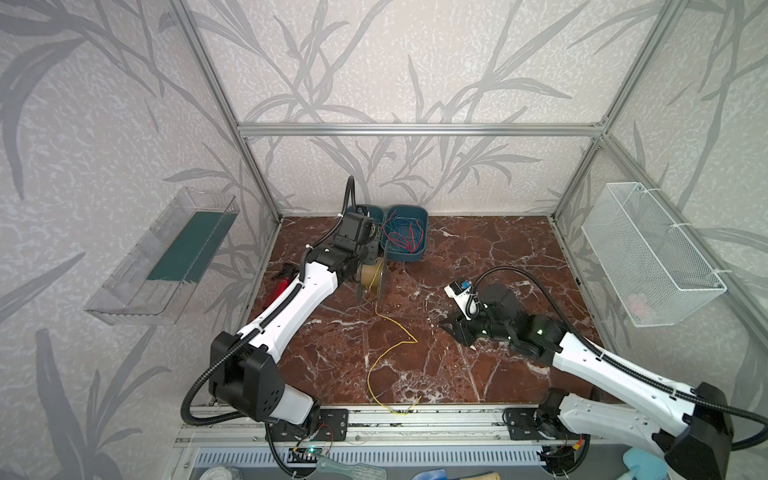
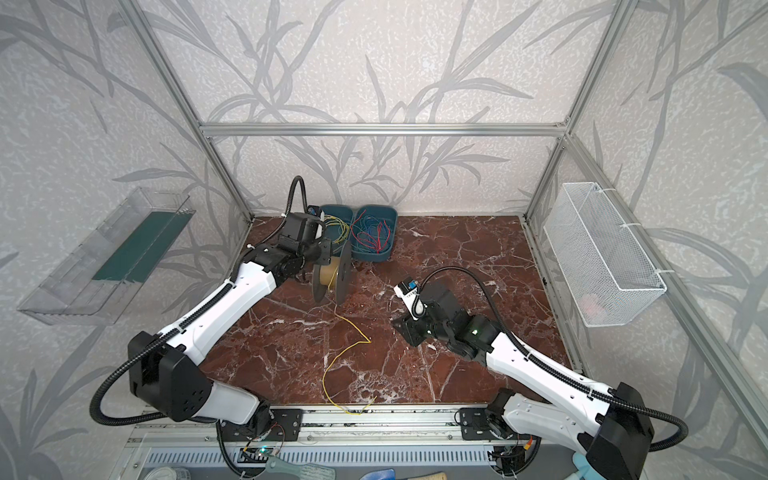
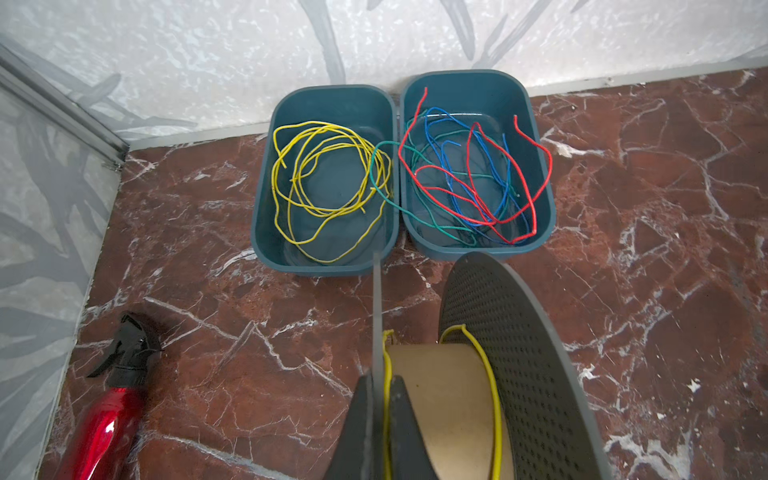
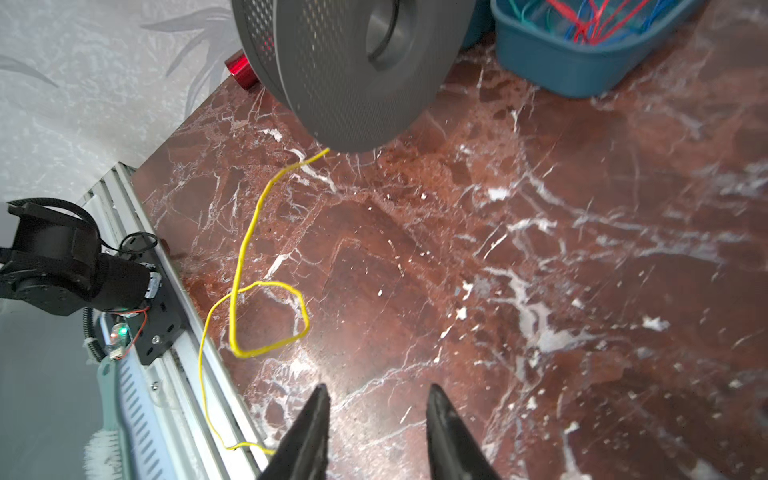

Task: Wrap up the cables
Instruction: 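Move the right gripper to the near table edge and grasp the loose yellow wire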

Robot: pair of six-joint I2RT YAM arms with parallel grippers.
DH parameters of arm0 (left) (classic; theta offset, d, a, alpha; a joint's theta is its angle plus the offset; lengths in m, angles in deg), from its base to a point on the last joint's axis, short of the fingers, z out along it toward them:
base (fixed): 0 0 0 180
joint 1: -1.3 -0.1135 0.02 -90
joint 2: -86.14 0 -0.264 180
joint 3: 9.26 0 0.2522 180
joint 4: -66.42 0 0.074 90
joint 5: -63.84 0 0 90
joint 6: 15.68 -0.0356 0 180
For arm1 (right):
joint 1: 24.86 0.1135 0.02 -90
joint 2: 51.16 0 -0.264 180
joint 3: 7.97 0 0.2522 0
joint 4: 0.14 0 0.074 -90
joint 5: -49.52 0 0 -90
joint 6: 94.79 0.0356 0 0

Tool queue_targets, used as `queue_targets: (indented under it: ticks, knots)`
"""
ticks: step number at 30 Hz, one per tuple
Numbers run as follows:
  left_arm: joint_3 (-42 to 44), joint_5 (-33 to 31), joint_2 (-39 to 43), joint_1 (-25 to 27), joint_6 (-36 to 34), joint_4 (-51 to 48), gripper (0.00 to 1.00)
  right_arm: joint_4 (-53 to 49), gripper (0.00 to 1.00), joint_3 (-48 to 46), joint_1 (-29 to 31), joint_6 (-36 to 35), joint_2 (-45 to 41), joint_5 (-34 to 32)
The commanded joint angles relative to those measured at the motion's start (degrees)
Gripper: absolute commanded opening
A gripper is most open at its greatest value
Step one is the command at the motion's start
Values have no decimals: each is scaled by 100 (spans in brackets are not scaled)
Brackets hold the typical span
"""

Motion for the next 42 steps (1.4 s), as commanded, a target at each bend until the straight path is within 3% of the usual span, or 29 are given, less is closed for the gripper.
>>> queue_targets:
  ticks: [1, 4, 7, 20, 32, 42]
  knots:
    - [-216, -266, 85, -19, 282, 569, 0, -18, 29, -42, 740, -210, 345, -370]
    - [-220, -339, 44, -31, 283, 599, 0, -121, 29, 373, 1624, -473, 1159, -795]
    - [-154, -383, 35, -40, 307, 632, 0, 130, 35, 630, 2071, -630, 1820, -849]
    - [-88, -422, 8, -119, 264, 720, 0, 245, 43, 1435, 3136, -766, 3298, -958]
    - [-3, -334, 94, -132, 265, 783, 0, 33, 43, 1548, 3259, -637, 3739, -1460]
    - [-38, -295, 97, -136, 238, 785, 0, -107, 30, 1419, 3251, -569, 4037, -1563]
